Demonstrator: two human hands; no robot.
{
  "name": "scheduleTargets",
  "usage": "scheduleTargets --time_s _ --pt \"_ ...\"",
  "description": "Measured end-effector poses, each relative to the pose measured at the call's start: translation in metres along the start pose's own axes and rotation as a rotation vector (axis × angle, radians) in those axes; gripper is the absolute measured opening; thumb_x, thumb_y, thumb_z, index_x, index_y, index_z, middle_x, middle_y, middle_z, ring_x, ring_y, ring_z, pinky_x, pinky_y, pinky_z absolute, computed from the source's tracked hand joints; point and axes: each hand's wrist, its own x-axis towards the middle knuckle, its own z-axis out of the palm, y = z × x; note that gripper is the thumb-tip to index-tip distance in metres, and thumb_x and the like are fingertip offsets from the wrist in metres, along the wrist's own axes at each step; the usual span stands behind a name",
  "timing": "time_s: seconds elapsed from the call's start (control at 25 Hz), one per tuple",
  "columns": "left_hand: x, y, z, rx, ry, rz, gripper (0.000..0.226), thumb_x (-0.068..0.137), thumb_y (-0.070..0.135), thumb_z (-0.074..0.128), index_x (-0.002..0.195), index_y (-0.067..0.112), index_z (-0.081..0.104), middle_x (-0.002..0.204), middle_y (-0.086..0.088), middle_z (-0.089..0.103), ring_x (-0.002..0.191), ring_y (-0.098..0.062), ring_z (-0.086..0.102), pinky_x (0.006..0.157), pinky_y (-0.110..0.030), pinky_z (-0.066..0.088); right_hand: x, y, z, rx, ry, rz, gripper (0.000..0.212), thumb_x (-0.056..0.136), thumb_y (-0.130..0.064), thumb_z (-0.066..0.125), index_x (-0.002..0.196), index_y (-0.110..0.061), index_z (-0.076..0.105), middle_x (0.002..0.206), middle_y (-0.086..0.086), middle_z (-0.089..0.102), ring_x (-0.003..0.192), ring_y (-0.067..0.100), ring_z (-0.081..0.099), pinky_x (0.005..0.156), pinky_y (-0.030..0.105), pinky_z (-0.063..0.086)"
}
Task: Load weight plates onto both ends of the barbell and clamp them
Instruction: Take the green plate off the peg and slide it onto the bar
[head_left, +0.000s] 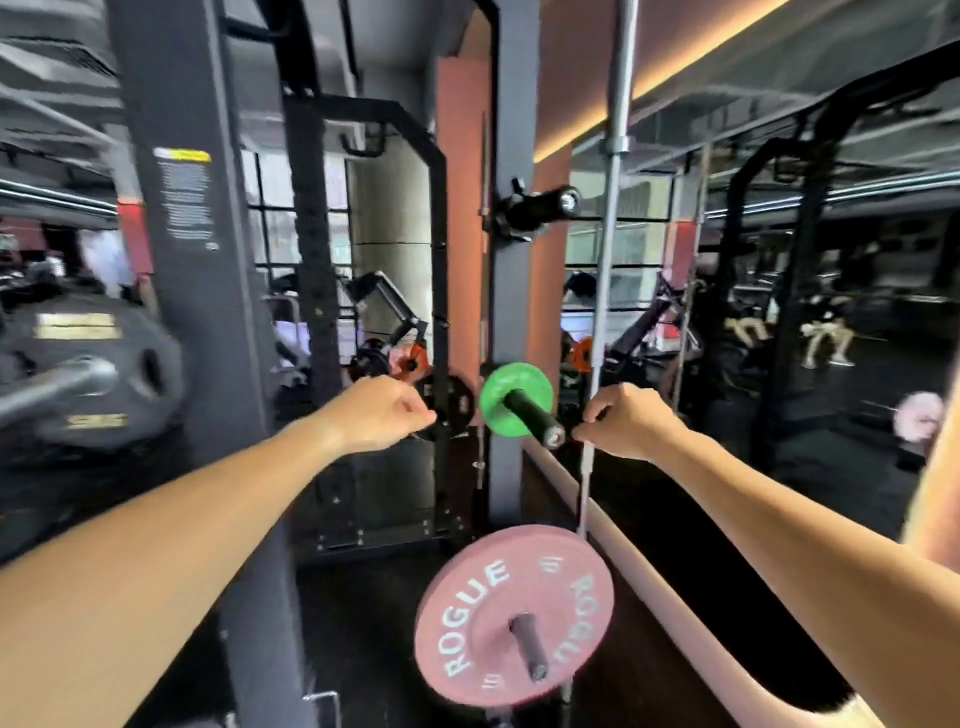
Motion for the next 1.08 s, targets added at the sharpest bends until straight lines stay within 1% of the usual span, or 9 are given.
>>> scheduleTargets --time_s 0.08,0.16,0.32,0.48,0.72,0.84,0.92,1.0,1.08 --pt "0.029 0.018 0.037 -0.014 -0.018 0.005 0.024 0.093 0.042 0.066 0.099 0.022 0.079 0.087 0.007 0.072 0.092 -0.012 0.069 0.086 -0.026 0.049 0.018 0.042 0.0 0.006 -0.023 0.053 0.007 0.076 -0.036 0.076 0.076 -0.031 0.072 0.079 0.001 0.069 0.094 0.027 0.07 0.07 0.026 0.047" --pt "0.053 0.025 0.062 -0.025 -0.05 -0.024 0.024 0.093 0.042 0.066 0.1 0.024 0.078 0.085 0.01 0.07 0.091 -0.009 0.067 0.091 -0.025 0.047 0.04 0.072 0.007 0.02 -0.057 0.062 0.016 0.077 -0.033 0.076 0.068 -0.036 0.064 0.069 -0.01 0.059 0.086 0.021 0.064 0.07 0.023 0.041" --pt "0.096 0.014 0.09 -0.014 -0.092 -0.08 0.023 0.091 0.046 0.065 0.101 0.028 0.077 0.093 0.009 0.075 0.094 -0.012 0.069 0.089 -0.026 0.05 0.083 0.093 0.031 0.037 -0.096 0.034 0.012 0.08 -0.036 0.075 0.077 -0.038 0.063 0.068 -0.016 0.056 0.077 0.016 0.056 0.07 0.023 0.042" --pt "0.156 -0.012 0.108 -0.065 -0.056 -0.126 0.031 0.091 0.045 0.066 0.117 0.028 0.068 0.112 0.003 0.073 0.087 -0.012 0.063 0.082 -0.026 0.046 0.139 0.089 0.063 0.074 -0.106 0.002 0.015 0.079 -0.041 0.074 0.091 -0.038 0.065 0.085 -0.004 0.067 0.081 0.018 0.063 0.069 0.027 0.045" --pt "0.257 -0.058 0.137 -0.133 -0.064 -0.19 0.068 0.086 0.048 0.07 0.145 0.033 0.041 0.143 -0.006 0.055 0.121 -0.025 0.058 0.101 -0.035 0.047 0.231 0.062 0.113 0.088 -0.143 -0.039 0.054 0.081 -0.039 0.074 0.132 -0.028 0.06 0.117 0.007 0.072 0.11 0.029 0.066 0.091 0.033 0.052" --pt "0.295 -0.069 0.149 -0.114 -0.092 -0.177 0.064 0.082 0.053 0.069 0.138 0.031 0.047 0.126 -0.001 0.065 0.114 -0.023 0.062 0.096 -0.038 0.051 0.267 0.05 0.131 0.119 -0.169 -0.072 0.07 0.083 -0.037 0.073 0.147 -0.029 0.046 0.134 0.007 0.065 0.124 0.028 0.059 0.102 0.029 0.046" --pt "0.308 -0.07 0.158 -0.105 -0.058 -0.15 0.049 0.08 0.053 0.07 0.119 0.028 0.054 0.097 0.005 0.07 0.093 -0.02 0.066 0.077 -0.035 0.053 0.281 0.046 0.139 0.148 -0.198 -0.081 0.075 0.085 -0.035 0.072 0.152 -0.029 0.039 0.143 0.007 0.059 0.13 0.027 0.055 0.108 0.028 0.041" --pt "0.312 -0.068 0.164 -0.088 -0.013 -0.138 0.036 0.081 0.052 0.071 0.099 0.027 0.051 0.079 0.006 0.064 0.08 -0.02 0.063 0.059 -0.031 0.043 0.287 0.045 0.141 0.157 -0.212 -0.075 0.071 0.086 -0.037 0.071 0.15 -0.029 0.042 0.142 0.007 0.059 0.129 0.028 0.056 0.11 0.032 0.042" --pt "0.308 -0.063 0.164 -0.059 0.012 -0.134 0.035 0.082 0.052 0.071 0.092 0.029 0.047 0.078 0.005 0.061 0.078 -0.02 0.061 0.055 -0.031 0.037 0.287 0.048 0.137 0.145 -0.21 -0.074 0.065 0.085 -0.041 0.072 0.145 -0.027 0.049 0.135 0.007 0.063 0.123 0.028 0.06 0.106 0.034 0.046"
